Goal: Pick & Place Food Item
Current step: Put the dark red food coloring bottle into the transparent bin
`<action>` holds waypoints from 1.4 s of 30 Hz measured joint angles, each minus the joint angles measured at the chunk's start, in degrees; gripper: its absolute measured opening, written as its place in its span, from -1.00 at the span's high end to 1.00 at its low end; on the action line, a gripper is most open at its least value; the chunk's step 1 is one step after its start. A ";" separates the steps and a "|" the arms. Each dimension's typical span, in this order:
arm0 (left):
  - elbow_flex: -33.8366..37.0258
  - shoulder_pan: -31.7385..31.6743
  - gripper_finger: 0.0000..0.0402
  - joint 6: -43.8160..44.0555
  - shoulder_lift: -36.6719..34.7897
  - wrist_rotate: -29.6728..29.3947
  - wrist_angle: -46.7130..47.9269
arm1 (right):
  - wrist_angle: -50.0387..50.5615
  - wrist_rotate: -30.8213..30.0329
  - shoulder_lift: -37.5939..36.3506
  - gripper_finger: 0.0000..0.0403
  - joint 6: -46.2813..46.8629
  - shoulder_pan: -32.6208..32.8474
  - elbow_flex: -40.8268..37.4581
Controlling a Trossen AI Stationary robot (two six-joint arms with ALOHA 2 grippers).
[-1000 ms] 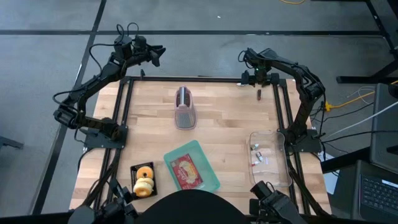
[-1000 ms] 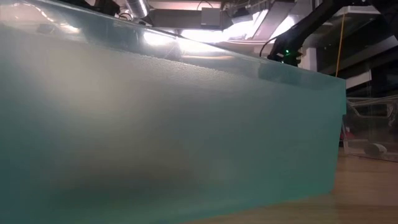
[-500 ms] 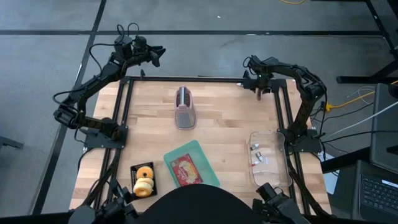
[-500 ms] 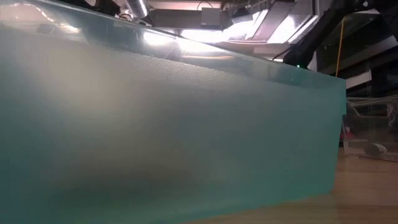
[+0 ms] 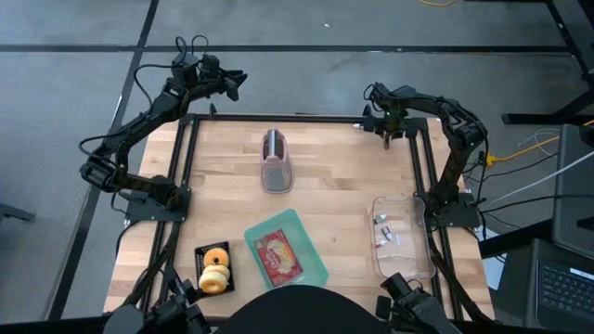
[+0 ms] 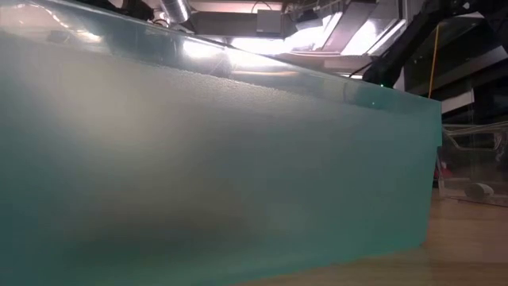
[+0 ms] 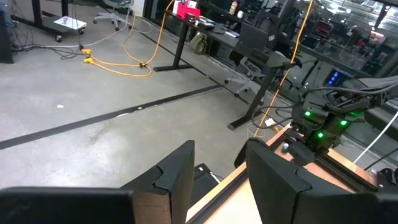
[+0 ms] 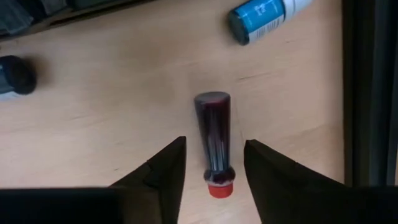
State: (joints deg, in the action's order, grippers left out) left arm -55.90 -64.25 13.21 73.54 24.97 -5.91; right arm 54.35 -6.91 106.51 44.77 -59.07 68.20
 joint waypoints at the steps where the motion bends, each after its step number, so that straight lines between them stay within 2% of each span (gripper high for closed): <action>1: 0.02 0.00 0.30 0.00 0.00 0.00 0.00 | -0.01 -0.03 0.06 0.24 0.03 0.06 0.00; 8: 0.00 0.00 0.30 -0.40 0.00 0.00 0.00 | 0.69 1.87 0.10 0.38 -0.15 0.33 0.00; 11: 0.00 0.00 0.30 -0.48 0.00 0.00 0.00 | 1.89 3.78 0.10 0.35 0.58 0.91 0.00; 19: 0.00 0.00 0.30 -0.57 0.00 0.00 0.00 | 3.53 3.47 0.12 0.18 2.37 1.60 -0.39; 28: 0.01 0.00 0.30 -1.21 0.00 0.00 0.00 | 5.98 6.80 0.12 0.19 2.84 2.41 -0.39; 31: 0.00 0.00 0.30 -1.77 0.00 0.00 -0.01 | 9.60 8.68 0.12 0.19 2.51 2.99 -0.39; 35: 0.02 0.00 0.30 -2.01 0.00 0.00 0.00 | 14.36 7.72 0.12 0.16 1.00 3.75 -0.45; 39: 0.01 -0.01 0.30 -2.47 0.00 0.01 0.05 | 10.87 8.98 0.12 0.13 1.11 3.80 -1.97; 42: 0.01 -0.02 0.30 -3.02 0.00 0.01 0.13 | 9.98 7.29 0.16 0.12 2.59 4.01 -2.16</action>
State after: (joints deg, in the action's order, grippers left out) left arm -55.89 -64.27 10.20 73.54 24.98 -5.78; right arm 64.33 0.38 106.67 47.36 -55.06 66.04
